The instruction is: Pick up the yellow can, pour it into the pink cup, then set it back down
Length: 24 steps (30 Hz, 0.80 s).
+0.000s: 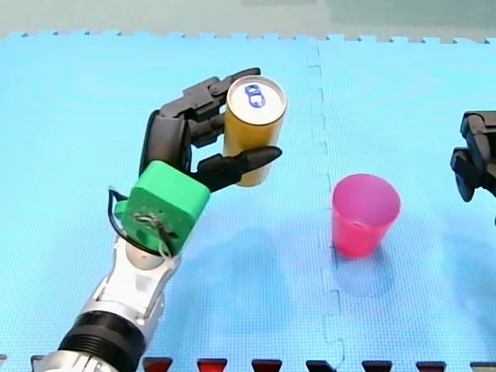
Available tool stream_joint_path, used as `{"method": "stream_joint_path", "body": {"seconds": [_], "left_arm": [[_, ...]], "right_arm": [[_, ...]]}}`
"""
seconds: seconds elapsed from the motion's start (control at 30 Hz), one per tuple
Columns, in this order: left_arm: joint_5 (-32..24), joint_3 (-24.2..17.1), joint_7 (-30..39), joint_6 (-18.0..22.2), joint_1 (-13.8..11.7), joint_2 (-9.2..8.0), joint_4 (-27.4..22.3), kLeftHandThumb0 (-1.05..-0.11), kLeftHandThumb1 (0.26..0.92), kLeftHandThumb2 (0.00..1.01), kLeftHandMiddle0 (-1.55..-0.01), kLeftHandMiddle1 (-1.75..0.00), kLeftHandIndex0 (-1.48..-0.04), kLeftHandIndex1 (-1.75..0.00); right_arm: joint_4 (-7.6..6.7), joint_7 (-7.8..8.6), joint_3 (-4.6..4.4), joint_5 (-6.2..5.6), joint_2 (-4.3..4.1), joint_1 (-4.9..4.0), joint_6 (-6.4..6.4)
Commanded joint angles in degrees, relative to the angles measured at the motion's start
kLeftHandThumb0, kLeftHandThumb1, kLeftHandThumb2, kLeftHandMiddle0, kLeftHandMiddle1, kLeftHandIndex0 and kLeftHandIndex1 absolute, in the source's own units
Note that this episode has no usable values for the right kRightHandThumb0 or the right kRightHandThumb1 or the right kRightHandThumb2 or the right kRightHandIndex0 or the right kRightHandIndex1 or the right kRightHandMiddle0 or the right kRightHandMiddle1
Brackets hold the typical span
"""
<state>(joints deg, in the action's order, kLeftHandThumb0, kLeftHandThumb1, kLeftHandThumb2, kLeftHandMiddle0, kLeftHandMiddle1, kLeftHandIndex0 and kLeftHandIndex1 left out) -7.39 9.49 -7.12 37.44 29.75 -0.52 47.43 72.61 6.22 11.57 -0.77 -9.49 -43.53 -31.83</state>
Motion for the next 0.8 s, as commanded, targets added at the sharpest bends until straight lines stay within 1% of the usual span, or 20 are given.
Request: {"method": "stream_joint_path", "body": {"seconds": [0.0, 0.07, 0.17, 0.43, 0.53, 0.67, 0.77], "left_arm": [[-15.66, -10.8, 11.88, -4.74, -5.21, 0.04, -4.59, -0.347, 0.775, 0.0, -1.34, 0.0, -1.23, 0.0], [-15.71, -11.32, 12.6, -5.13, -5.42, -0.35, -4.46, -0.346, 0.777, 0.0, -1.34, 0.0, -1.23, 0.0], [-15.87, -12.08, 13.87, -5.83, -5.88, -0.43, -4.9, -0.346, 0.78, 0.0, -1.34, 0.0, -1.23, 0.0], [-13.53, -14.78, 15.28, -7.86, -7.43, 0.59, -7.26, -0.353, 0.784, 0.0, -1.34, 0.0, -1.23, 0.0], [-12.21, -16.12, 15.98, -8.12, -7.38, 0.59, -7.19, -0.354, 0.785, 0.0, -1.34, 0.0, -1.23, 0.0], [-10.76, -17.6, 16.46, -8.14, -7.1, 0.61, -6.88, -0.357, 0.787, 0.0, -1.34, 0.0, -1.22, 0.0], [-9.33, -18.39, 15.72, -8.28, -7.13, 0.59, -6.65, -0.361, 0.786, 0.0, -1.34, 0.0, -1.22, 0.0]], "right_arm": [[0.16, 1.45, 1.36, -1.63, -1.19, -0.66, 0.69], [0.1, 1.56, 1.41, -1.66, -1.22, -0.61, 0.67], [-0.01, 1.56, 1.37, -1.53, -1.24, -0.52, 0.6], [-0.09, 2.14, 1.47, -1.75, -1.53, -0.37, 0.66], [-0.15, 2.23, 1.39, -1.65, -1.72, -0.29, 0.68], [-0.21, 2.04, 1.02, -1.19, -1.95, -0.12, 0.49], [-0.23, 2.12, 1.05, -1.26, -1.94, -0.04, 0.44]]}}
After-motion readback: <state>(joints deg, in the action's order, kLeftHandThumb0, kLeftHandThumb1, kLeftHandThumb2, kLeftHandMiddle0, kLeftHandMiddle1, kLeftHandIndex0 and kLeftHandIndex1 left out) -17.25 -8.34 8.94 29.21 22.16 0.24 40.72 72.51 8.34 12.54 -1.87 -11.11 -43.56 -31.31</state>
